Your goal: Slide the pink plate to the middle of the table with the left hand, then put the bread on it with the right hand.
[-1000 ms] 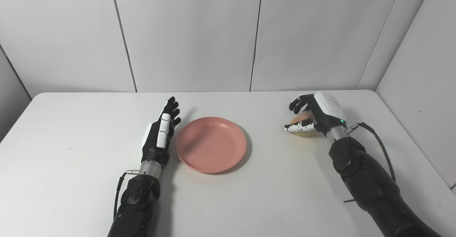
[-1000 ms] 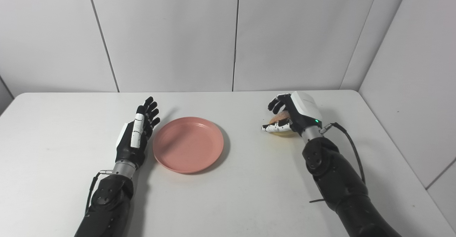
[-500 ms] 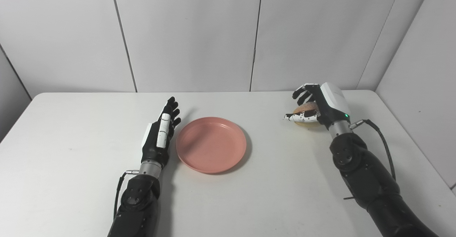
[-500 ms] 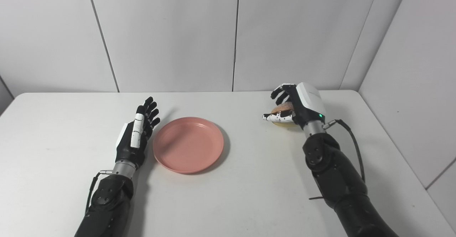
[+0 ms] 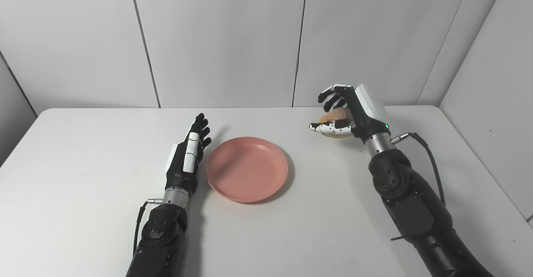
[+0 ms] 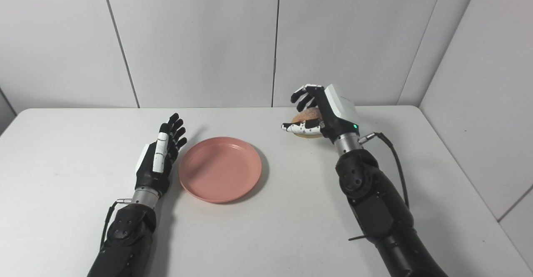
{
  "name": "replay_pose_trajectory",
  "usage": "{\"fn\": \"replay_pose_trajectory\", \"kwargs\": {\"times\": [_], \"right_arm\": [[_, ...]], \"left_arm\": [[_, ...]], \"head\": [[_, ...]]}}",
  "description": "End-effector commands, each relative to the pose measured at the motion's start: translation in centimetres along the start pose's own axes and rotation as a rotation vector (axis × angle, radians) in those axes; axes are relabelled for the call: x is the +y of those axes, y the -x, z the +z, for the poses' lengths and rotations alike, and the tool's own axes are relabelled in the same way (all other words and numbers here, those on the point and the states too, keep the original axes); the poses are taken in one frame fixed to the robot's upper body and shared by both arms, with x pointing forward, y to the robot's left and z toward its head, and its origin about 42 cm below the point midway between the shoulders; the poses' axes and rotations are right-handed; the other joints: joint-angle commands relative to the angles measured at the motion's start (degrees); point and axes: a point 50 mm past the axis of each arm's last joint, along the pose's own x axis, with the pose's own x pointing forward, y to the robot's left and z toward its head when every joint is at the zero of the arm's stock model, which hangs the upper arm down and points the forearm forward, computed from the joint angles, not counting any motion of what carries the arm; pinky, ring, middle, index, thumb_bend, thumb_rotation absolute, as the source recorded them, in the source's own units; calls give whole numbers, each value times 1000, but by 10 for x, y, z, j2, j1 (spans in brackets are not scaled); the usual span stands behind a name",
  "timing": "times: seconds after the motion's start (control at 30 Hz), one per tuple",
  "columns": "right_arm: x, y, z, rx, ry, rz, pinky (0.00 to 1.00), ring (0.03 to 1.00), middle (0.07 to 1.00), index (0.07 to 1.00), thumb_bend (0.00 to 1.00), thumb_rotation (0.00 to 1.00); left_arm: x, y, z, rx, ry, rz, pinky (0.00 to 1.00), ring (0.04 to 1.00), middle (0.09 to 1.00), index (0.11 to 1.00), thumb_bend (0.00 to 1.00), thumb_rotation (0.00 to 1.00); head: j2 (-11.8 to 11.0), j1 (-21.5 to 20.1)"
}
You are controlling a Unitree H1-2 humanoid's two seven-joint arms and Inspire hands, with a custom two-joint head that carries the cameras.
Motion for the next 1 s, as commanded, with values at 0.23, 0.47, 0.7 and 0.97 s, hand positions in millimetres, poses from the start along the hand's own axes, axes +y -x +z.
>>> {"fn": "replay_pose_trajectory", "kwargs": {"times": [0.23,0.47,0.7,0.97], "right_arm": [[3,-25,51,-150,-36,-22,263,380,463,520,510,0],[24,-28,74,-185,-99,17,319,421,521,485,511,0],[52,-29,95,-247,-92,55,243,371,448,526,508,0],[84,-30,110,-260,-100,108,237,367,452,521,508,0]], "left_arm": [[-6,-5,8,-40,-4,-7,945,973,974,948,684,1000],[-7,-3,9,-43,-14,-12,952,976,975,949,698,1000],[-8,-2,10,-42,-13,-6,943,971,971,946,700,1000],[-9,-1,12,-44,-16,-9,950,976,975,951,696,1000]], "head": [[2,4],[8,11],[14,15],[20,21]]}}
